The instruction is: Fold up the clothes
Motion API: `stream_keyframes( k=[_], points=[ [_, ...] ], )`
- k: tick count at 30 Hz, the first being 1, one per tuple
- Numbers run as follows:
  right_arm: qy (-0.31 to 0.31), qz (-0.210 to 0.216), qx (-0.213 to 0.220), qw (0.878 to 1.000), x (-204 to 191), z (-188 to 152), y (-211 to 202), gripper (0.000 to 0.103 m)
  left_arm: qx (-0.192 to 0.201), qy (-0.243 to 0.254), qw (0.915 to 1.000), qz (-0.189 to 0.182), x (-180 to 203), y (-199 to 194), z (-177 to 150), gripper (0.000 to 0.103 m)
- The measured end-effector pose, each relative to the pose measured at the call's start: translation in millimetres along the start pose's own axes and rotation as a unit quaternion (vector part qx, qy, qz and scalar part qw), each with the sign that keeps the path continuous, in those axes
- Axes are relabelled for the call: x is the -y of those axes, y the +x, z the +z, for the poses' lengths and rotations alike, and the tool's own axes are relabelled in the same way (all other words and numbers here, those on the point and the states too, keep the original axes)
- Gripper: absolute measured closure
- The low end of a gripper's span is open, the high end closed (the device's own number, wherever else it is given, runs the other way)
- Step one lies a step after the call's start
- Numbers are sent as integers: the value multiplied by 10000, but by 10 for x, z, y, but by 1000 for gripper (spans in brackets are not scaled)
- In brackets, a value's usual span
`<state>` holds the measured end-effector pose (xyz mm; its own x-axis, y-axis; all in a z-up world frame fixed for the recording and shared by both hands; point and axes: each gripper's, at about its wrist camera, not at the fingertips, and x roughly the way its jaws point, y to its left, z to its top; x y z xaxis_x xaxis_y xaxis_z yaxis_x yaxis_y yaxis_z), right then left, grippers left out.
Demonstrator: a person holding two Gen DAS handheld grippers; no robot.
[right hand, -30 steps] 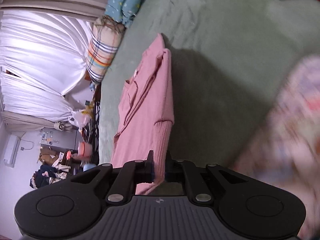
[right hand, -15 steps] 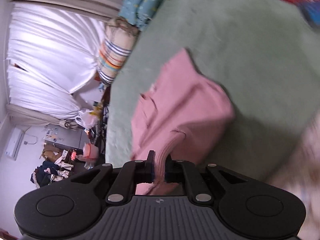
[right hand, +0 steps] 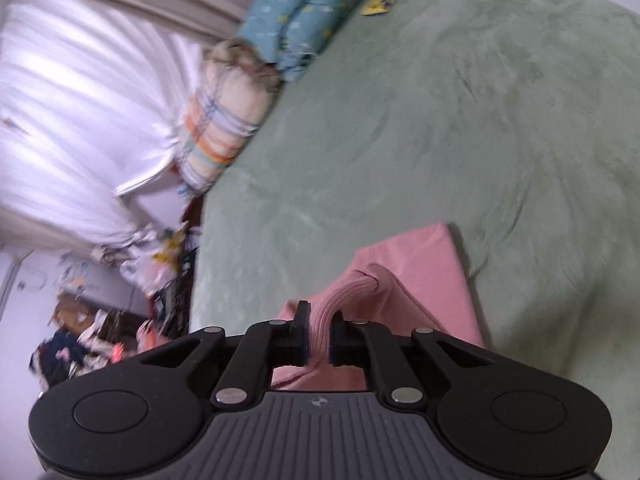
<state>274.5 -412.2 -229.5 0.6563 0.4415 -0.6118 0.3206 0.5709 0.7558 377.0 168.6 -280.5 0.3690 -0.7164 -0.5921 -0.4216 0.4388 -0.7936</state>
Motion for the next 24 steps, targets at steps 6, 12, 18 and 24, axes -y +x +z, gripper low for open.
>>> stream_keyframes(
  k=[6, 12, 18, 24],
  points=[
    [215, -302, -48, 9993, 97, 185, 449, 96, -7, -404, 9990, 206, -172, 393, 354, 99],
    [248, -694, -172, 9971, 202, 387, 811, 87, -78, -905, 9957, 195, -288, 609, 707, 67],
    [769, -978, 419, 9913, 450, 497, 865, 64, 707, -1200, 9895, -391, -340, 439, 927, 59],
    [-791, -1685, 481, 9813, 355, 490, 822, 64, 1012, 530, 9915, 624, -163, 357, 844, 58]
  ],
)
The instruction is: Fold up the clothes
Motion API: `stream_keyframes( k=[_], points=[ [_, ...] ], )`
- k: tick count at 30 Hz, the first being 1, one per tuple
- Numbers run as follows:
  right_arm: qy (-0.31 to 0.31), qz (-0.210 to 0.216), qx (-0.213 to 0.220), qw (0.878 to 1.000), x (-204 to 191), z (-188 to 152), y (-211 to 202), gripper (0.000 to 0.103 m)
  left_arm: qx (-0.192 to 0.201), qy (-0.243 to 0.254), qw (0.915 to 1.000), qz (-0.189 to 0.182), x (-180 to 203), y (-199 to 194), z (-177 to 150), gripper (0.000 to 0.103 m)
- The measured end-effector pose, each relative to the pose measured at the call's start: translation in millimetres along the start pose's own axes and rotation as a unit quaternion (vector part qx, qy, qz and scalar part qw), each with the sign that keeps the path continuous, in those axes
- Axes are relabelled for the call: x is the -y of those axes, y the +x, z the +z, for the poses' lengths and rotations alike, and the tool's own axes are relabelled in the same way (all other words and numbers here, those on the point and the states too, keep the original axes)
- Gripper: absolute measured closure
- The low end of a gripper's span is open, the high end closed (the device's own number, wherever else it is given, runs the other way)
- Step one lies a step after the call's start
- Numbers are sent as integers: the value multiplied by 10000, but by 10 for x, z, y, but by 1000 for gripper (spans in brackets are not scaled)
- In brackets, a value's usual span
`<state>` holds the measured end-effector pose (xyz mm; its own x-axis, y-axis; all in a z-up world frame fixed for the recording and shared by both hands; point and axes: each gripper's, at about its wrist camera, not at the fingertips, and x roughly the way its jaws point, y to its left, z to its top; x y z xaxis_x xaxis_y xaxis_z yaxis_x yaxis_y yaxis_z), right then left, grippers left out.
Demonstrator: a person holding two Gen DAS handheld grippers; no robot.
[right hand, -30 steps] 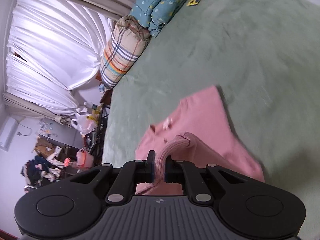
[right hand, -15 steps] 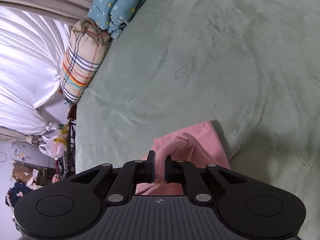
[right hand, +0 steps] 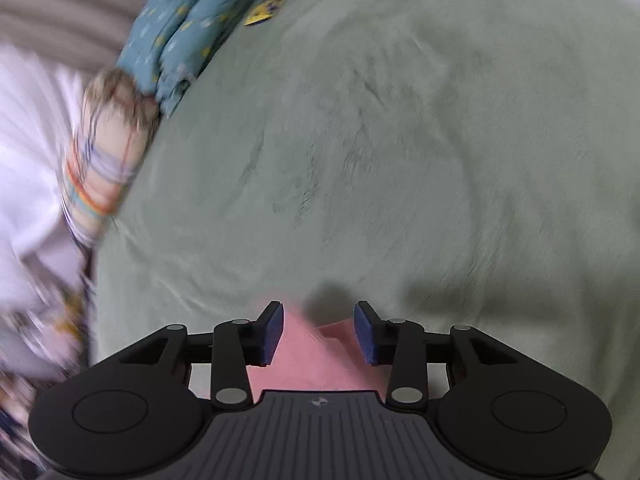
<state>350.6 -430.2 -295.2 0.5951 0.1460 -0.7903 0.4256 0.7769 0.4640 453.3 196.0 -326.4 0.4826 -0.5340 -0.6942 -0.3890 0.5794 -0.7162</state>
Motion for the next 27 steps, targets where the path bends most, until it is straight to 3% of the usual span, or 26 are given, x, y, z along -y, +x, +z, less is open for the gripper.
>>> stream_keyframes(
  k=[2, 5, 9, 14, 16, 18, 20, 21, 23, 24, 25, 27],
  points=[
    [-811, -249, 148, 9963, -52, -21, -11, 64, 81, 687, 9972, 270, 22, 53, -54, 58],
    [-1294, -31, 107, 9915, -49, -56, 56, 64, -18, 1016, 9947, 175, 10, 145, -127, 58],
    [-1325, 164, -47, 9910, -64, -110, 252, 65, -22, 1128, 9933, 245, -11, 273, -158, 58],
    [-939, 479, -96, 9944, -48, -120, 531, 69, -35, 1462, 9889, 252, 8, 437, -159, 59],
    [-989, 578, -165, 9933, -65, -160, 605, 76, -18, 1675, 9857, 200, 49, 490, -161, 60],
    [-1066, 704, -121, 9917, -71, -191, 618, 92, -51, 1885, 9820, 117, 110, 563, -167, 61],
    [-1153, 745, -83, 9905, -79, -205, 619, 96, -64, 2148, 9765, 170, 179, 646, -174, 86],
    [-1280, 727, -44, 9891, -97, -213, 612, 97, 20, 2441, 9689, 395, 228, 658, -225, 99],
    [-1600, 617, 111, 9851, -156, -233, 574, 97, 255, 3031, 9494, 788, 313, 645, -348, 100],
    [-1659, 601, 225, 9840, -177, -232, 550, 97, 357, 3132, 9449, 880, 320, 627, -374, 100],
    [-1653, 579, 300, 9841, -176, -227, 543, 97, 458, 3178, 9411, 1060, 297, 624, -396, 100],
    [-1580, 487, 292, 9858, -132, -223, 581, 97, 484, 3063, 9444, 1093, 236, 628, -395, 99]
  ],
)
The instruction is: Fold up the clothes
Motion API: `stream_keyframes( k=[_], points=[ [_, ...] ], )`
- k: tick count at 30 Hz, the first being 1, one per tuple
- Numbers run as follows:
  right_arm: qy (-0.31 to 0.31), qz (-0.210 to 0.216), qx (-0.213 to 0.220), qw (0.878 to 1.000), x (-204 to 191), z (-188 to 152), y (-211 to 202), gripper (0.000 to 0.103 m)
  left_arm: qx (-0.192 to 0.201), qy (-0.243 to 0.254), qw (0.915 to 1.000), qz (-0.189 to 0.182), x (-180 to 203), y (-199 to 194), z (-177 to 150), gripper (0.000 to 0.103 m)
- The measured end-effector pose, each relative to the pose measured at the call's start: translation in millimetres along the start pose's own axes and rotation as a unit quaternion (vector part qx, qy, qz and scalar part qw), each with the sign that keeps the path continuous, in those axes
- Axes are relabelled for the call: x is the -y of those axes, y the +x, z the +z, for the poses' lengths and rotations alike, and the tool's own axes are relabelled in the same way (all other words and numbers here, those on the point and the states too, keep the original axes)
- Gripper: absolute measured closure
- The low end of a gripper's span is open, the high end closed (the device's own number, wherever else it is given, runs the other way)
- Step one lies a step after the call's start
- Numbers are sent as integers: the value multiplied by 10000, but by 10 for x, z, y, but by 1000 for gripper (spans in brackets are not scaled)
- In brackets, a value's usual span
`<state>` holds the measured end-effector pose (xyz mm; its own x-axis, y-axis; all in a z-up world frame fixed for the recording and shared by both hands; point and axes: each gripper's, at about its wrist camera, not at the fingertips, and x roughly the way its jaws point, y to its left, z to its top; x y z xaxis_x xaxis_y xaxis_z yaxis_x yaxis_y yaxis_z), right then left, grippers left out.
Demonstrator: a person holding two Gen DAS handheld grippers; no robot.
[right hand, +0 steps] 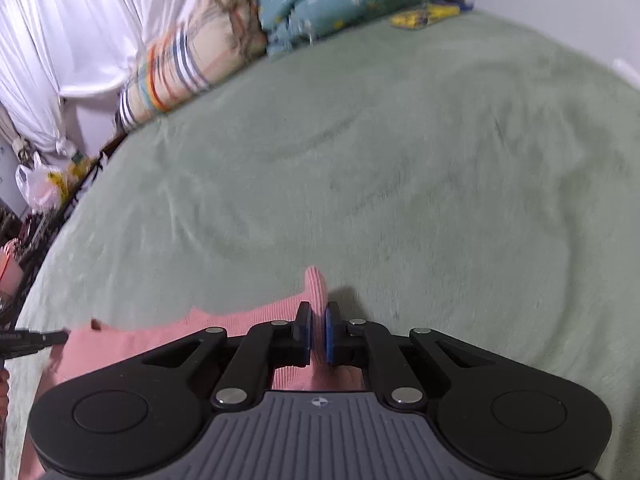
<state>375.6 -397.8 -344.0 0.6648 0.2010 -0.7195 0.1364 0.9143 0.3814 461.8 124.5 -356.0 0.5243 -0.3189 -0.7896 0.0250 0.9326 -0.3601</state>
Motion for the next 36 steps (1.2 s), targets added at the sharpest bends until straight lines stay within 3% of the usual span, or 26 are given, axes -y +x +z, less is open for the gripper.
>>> stream_keyframes(
  k=[2, 3, 5, 6, 8, 9, 12, 16, 18, 20, 24, 28, 36],
  points=[
    [123, -105, -118, 9998, 70, -25, 59, 96, 113, -248, 9996, 111, -29, -79, -6, 95],
    [199, -130, -84, 9997, 74, -12, 32, 87, 159, -303, 9992, 189, -18, -102, 23, 88],
    [273, -257, 58, 9993, 83, 3, -117, 69, 433, -380, 9967, 570, -42, -311, 71, 84],
    [283, -349, 156, 9989, 87, 7, -226, 69, 529, -385, 9957, 660, -44, -378, 88, 76],
    [352, -241, 349, 9985, 160, -43, -568, 69, 710, -552, 9955, 291, -268, -840, -55, 67],
    [520, 89, 365, 9979, 253, -130, -778, 69, 661, -594, 9960, 105, -333, -943, -117, 66],
    [995, 957, 107, 9904, 535, -578, -1275, 69, 374, -554, 9959, -616, -512, -1386, -698, 61],
    [852, 850, 53, 9927, 679, -1166, -1685, 76, 43, -647, 9941, -873, -667, -1640, -1422, 58],
    [920, 985, -153, 9908, 724, -1439, -1764, 84, -91, -891, 9917, -924, -709, -1641, -1631, 58],
    [890, 1097, -167, 9898, 696, -1548, -1768, 85, -159, -1174, 9884, -954, -742, -1646, -1787, 58],
    [934, 1191, -62, 9885, 674, -1504, -1744, 85, -78, -1094, 9910, -762, -637, -1736, -1816, 58],
    [1039, 1516, -32, 9830, 722, -1403, -1790, 85, 44, -1167, 9898, -819, -612, -1783, -1724, 58],
    [755, 1412, -823, 9837, 640, -1327, -1443, 85, -220, -1030, 9936, -408, -575, -1529, -1604, 57]
  ],
)
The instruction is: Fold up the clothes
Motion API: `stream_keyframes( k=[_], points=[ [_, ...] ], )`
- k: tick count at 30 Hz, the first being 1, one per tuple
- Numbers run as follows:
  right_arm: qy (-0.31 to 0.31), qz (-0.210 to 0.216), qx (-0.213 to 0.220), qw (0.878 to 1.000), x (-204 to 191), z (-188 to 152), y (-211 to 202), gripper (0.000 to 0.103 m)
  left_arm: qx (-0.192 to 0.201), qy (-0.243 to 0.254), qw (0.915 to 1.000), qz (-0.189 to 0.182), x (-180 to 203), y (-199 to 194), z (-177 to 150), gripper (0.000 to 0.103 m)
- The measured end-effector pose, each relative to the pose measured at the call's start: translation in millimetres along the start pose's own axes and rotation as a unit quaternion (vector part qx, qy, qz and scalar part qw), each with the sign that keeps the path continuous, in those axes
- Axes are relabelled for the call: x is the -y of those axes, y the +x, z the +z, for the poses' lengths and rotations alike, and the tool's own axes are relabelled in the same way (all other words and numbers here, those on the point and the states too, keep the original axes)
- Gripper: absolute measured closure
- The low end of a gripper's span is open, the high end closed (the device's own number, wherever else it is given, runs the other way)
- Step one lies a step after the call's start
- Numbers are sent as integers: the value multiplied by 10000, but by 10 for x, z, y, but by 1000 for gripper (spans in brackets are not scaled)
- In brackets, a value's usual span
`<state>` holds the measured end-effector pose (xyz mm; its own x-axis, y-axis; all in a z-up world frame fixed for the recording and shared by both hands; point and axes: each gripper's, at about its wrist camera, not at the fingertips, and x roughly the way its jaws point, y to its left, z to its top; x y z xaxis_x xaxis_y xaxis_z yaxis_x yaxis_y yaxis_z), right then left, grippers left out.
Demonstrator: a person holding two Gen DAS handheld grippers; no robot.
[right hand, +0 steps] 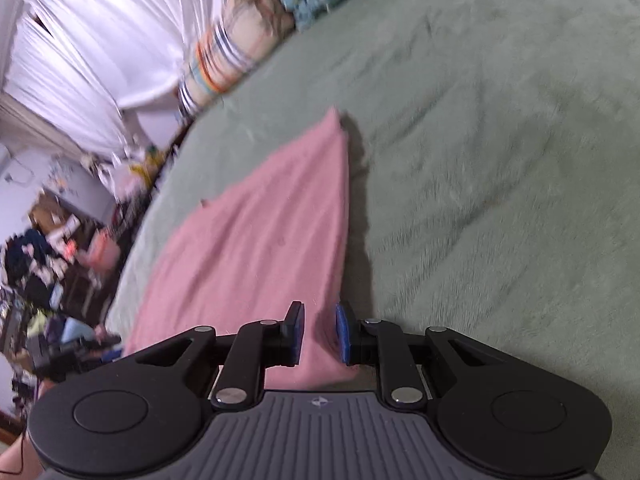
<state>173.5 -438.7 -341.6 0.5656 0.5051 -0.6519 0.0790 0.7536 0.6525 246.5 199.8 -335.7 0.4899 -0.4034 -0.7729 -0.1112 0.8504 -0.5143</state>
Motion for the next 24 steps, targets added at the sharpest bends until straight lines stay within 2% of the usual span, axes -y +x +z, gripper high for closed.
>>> stream_keyframes(
  k=[2, 5, 9, 11, 12, 13, 14, 15, 16, 21, 22, 24],
  points=[
    [41, 120, -21, 9999, 1, -13, 25, 85, -31, -3, 10000, 61, -21, 35, 14, 57],
    [36, 422, -78, 9991, -8, -42, 2, 94, -62, 14, 10000, -9, -37, 54, -14, 57],
    [-105, 248, -185, 9995, -7, -80, -18, 95, -41, 255, 9993, -255, 3, -2, -128, 59],
    [-89, 271, -145, 9995, -12, -98, -26, 91, -26, 260, 9993, -281, 1, -6, -161, 57],
    [-84, 285, -122, 9995, -17, -106, -30, 84, -7, 243, 9993, -278, -2, -12, -186, 57],
    [-84, 297, -101, 9995, -24, -114, -31, 82, 18, 193, 9994, -285, -12, -9, -202, 58],
    [-126, 284, -102, 9995, -41, -119, -9, 83, 35, 167, 9995, -282, -16, -3, -212, 60],
    [-223, 197, -173, 9994, -66, -122, 26, 99, 43, 179, 9995, -261, -15, 0, -217, 80],
    [-329, 101, -221, 9992, -89, -136, 40, 99, 5, 325, 9994, -105, 6, 15, -227, 98],
    [-300, -32, -39, 9995, -12, -202, -159, 100, -104, 806, 9963, 268, 82, -20, -256, 99],
    [-167, -50, -40, 9998, 49, -238, -144, 100, -165, 776, 9961, 378, 45, 22, -270, 99],
    [94, -81, -32, 9999, 164, -309, -114, 100, -189, 657, 9971, 348, -33, 68, -290, 97]
  ],
)
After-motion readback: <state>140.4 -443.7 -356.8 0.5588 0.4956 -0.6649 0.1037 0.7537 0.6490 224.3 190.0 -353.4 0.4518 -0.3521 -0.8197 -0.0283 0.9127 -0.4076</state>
